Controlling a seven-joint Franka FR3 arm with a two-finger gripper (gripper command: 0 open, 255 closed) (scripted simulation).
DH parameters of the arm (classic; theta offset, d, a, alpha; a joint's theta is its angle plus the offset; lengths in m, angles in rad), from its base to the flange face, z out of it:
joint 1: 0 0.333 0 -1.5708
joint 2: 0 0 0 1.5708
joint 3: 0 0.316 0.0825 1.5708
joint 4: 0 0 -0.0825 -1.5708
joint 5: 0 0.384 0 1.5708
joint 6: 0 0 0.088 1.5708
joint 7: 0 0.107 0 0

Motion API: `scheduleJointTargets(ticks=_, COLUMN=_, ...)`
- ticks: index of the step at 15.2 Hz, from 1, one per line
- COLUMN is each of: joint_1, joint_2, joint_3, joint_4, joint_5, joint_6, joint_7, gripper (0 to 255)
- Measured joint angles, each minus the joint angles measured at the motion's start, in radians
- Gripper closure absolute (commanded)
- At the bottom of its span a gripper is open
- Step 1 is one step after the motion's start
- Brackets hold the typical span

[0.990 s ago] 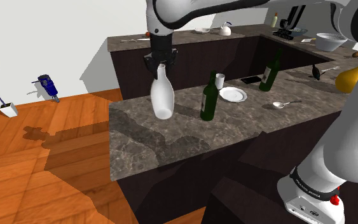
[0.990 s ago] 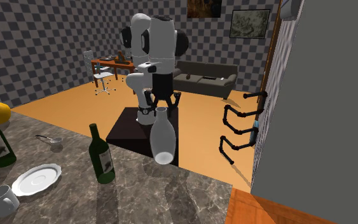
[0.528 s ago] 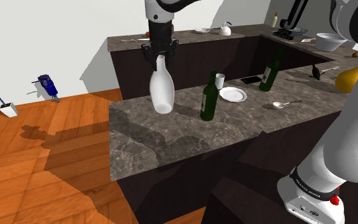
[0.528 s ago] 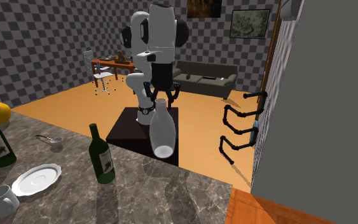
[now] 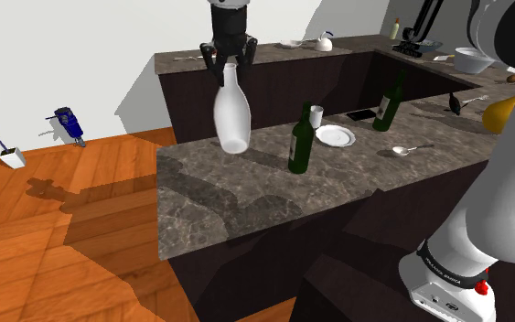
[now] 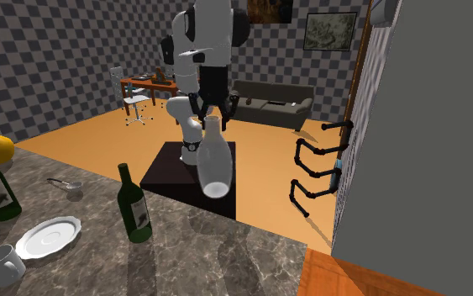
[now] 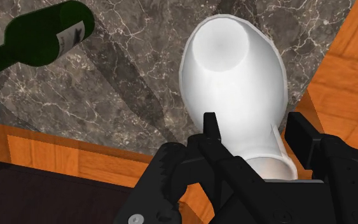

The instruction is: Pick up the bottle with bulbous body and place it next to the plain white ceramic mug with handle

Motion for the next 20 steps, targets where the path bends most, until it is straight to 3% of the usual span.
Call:
scheduleJointTargets(ticks=12, joint_1=0.038, joint_2=0.098, joint_3=0.005, joint_4=0.302, joint_5=-0.038, joint_6=-0.209, joint_7=-0.001, gripper=255)
scheduleJointTargets(ticks=20, joint_1=-0.095, joint_2=0.011, joint_3=-0.047, joint_4=0.118, joint_5=0.020, joint_6=-0.098, joint_7=-0.153, gripper=255)
